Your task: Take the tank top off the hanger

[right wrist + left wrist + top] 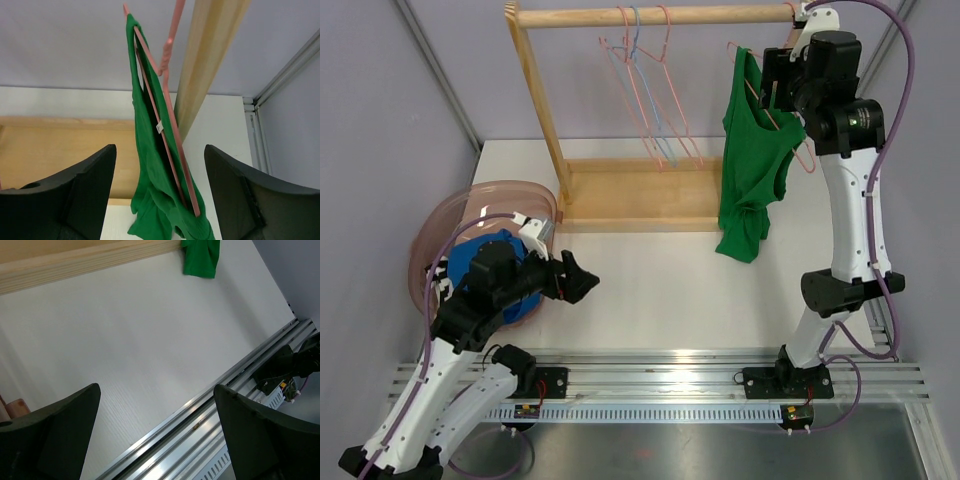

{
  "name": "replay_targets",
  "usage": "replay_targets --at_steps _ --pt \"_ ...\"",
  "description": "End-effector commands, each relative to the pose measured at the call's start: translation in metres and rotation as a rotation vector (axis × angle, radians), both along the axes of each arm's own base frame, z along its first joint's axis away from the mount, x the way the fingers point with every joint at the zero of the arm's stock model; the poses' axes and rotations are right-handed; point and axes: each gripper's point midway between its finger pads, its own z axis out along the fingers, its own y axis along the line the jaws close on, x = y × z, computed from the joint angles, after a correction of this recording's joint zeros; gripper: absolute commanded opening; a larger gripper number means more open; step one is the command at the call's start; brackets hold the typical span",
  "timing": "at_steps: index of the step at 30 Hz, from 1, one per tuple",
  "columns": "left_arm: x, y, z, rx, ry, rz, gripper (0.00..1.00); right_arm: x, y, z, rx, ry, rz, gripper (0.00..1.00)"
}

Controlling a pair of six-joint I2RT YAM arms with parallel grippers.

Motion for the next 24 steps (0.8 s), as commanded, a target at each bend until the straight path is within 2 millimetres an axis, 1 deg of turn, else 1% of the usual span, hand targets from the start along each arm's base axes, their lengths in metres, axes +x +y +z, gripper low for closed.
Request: replay_targets --at_steps 1,3,4,7,9,11,12,14,15,17,18,20,21,22,23,24 --pt "0.0 -0.007 0.007 -0.029 -0.029 -0.024 0.99 0.007 0.005 -0.005 -0.024 0.017 0.058 0.77" --pt "-0.001 -0.009 0.007 -0.027 -0.029 -0.03 0.99 0.01 0.006 -0.007 -0.015 0.023 0.067 0.69" --pt "-0.002 -0.009 0.006 -0.024 -0.027 -0.029 0.99 0.011 0.01 -0.009 -0.009 0.027 0.092 0.64" --pt "-0.002 -0.009 0.005 -0.018 -0.024 -0.027 0.99 0.01 0.02 -0.009 0.015 0.03 0.14 0.58" --pt "-0.002 -0.009 0.003 -0.014 -0.015 -0.024 0.99 0.01 0.021 -0.007 0.02 0.022 0.149 0.53" --pt "-0.001 -0.009 0.002 -0.011 -0.013 -0.019 0.99 0.009 0.022 -0.003 0.023 0.012 0.15 0.43" --pt "-0.002 -0.009 0.003 -0.013 -0.014 -0.022 0.99 0.009 0.022 -0.003 0.023 0.01 0.152 0.36" --pt "-0.003 -0.01 0.003 -0.013 -0.016 -0.023 0.99 0.008 0.023 -0.001 0.034 0.005 0.152 0.16" --pt "-0.003 -0.01 0.003 -0.01 -0.018 -0.023 0.99 0.007 0.024 0.0 0.039 0.003 0.161 0.15" --pt "-0.003 -0.011 0.002 -0.008 -0.014 -0.025 0.99 0.004 0.026 0.006 0.06 -0.01 0.163 0.04" --pt "-0.003 -0.011 0.002 -0.005 -0.012 -0.022 0.99 -0.002 0.032 0.012 0.078 -0.021 0.201 0.02" --pt "-0.003 -0.011 0.0 0.0 -0.009 -0.019 0.99 -0.008 0.036 0.026 0.109 -0.058 0.22 0.0" --pt "-0.003 -0.011 -0.001 0.002 -0.005 -0.02 0.99 -0.016 0.04 0.037 0.117 -0.085 0.249 0.0" --pt "-0.003 -0.011 0.0 0.003 -0.008 -0.02 0.99 -0.019 0.042 0.045 0.149 -0.108 0.255 0.0" --pt "-0.003 -0.011 -0.001 0.003 -0.005 -0.018 0.99 -0.022 0.043 0.051 0.159 -0.121 0.258 0.0" --pt "-0.002 -0.01 0.0 0.003 -0.007 -0.015 0.99 -0.029 0.044 0.059 0.166 -0.141 0.274 0.0"
